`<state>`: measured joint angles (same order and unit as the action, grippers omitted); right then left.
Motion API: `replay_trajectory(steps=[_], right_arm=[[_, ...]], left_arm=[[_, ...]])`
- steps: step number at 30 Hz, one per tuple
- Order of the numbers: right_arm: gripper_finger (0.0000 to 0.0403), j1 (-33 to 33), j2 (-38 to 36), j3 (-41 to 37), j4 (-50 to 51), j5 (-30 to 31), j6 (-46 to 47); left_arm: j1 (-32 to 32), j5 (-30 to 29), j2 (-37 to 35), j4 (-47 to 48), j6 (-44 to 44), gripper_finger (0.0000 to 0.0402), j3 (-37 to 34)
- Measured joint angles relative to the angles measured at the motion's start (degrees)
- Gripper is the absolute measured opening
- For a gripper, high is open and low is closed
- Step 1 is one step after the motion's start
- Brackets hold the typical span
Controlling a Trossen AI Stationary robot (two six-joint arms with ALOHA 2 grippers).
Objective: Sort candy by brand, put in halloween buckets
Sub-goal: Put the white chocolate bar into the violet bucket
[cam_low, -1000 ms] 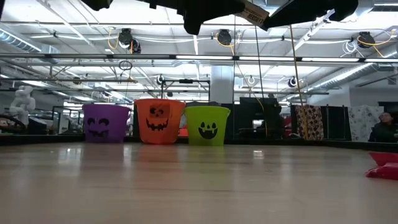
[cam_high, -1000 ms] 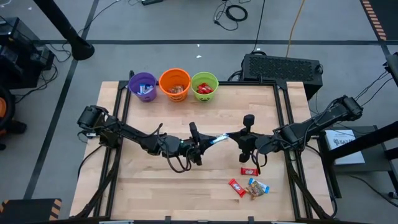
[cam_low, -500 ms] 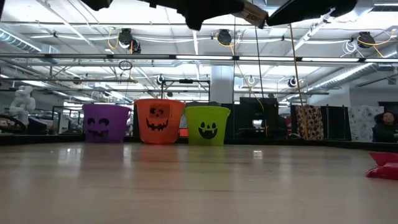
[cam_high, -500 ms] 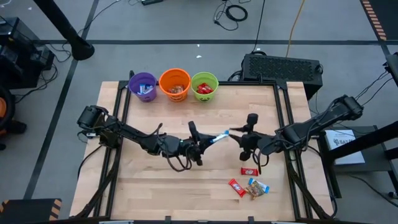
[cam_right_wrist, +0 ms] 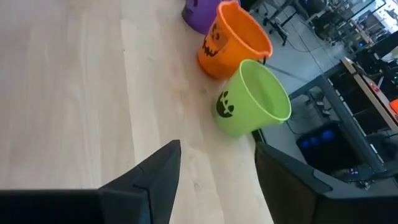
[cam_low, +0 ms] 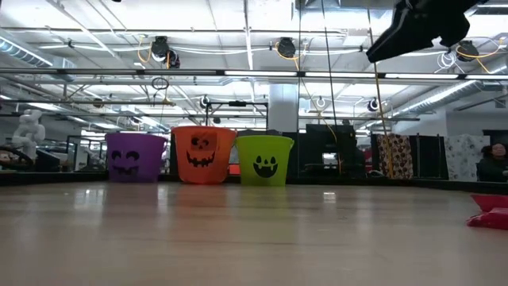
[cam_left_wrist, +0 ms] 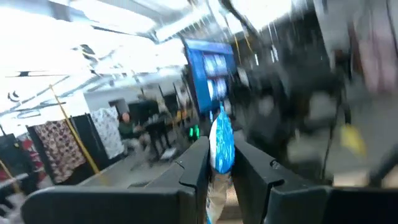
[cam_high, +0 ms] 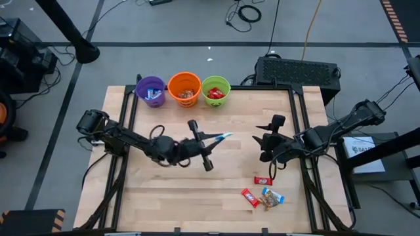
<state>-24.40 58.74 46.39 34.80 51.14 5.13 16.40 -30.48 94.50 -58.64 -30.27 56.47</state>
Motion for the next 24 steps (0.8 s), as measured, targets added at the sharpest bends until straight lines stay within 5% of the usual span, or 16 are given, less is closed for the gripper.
replay_trajectory(steps=[6, 18, 24], right_arm=[[0.0198, 0.0, 0.04, 0.0, 0.71, -0.47, 0.22], [0.0198, -0.07, 0.04, 0.0, 0.68, -3.17, 0.24], [0.0198, -0.09, 0.07, 0.0, 0.66, -3.72, 0.24]], left_arm=[[0.82, 0.83, -0.11, -15.71, 2.57, 0.0067, 0.02], [1.27, 13.47, -0.09, -26.25, 9.61, 0.0067, 0.02], [1.27, 12.21, -0.09, -25.5, -0.99, 0.0067, 0.02]])
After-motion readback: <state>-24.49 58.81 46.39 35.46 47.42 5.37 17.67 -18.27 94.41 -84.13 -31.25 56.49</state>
